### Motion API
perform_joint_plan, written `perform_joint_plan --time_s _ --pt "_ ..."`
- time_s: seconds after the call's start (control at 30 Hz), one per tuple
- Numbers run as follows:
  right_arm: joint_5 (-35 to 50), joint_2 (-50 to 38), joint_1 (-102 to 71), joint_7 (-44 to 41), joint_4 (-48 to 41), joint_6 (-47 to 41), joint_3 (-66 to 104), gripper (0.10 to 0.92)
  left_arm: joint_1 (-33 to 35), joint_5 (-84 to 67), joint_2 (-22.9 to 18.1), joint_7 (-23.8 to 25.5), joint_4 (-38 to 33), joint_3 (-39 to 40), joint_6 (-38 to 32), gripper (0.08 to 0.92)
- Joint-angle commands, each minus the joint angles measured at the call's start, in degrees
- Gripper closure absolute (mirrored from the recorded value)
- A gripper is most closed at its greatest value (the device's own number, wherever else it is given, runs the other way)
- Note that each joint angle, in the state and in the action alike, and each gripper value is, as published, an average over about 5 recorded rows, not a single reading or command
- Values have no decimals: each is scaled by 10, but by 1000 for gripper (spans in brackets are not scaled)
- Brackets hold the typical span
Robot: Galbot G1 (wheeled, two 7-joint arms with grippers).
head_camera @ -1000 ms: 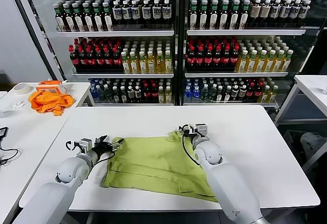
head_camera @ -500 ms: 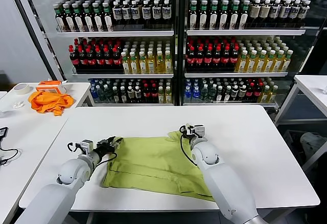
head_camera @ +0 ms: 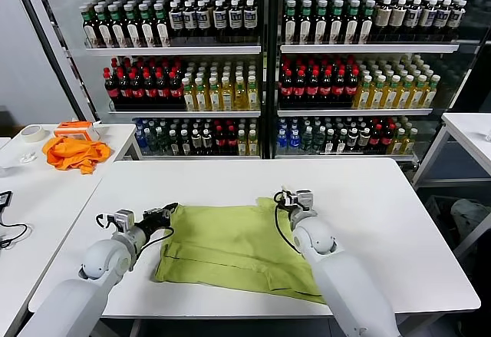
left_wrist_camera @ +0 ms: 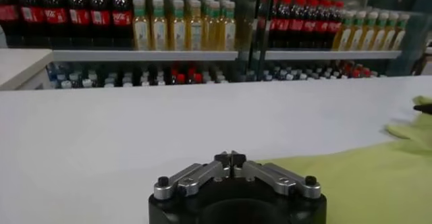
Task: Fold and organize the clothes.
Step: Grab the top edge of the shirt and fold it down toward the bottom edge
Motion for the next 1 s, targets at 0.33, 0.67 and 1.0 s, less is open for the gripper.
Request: perform_joint_plan --time_s 0.33,0.67,1.0 --pt "-4 -90 -205 11 267 -4 47 920 133 -5 35 -6 -155 -39 -34 916" --pt "-22 -105 -266 10 309 3 65 920 163 -1 48 -9 -173 -58 -40 916" --pt "-46 -101 -286 9 304 7 65 920 202 15 51 -6 -187 -65 -52 916"
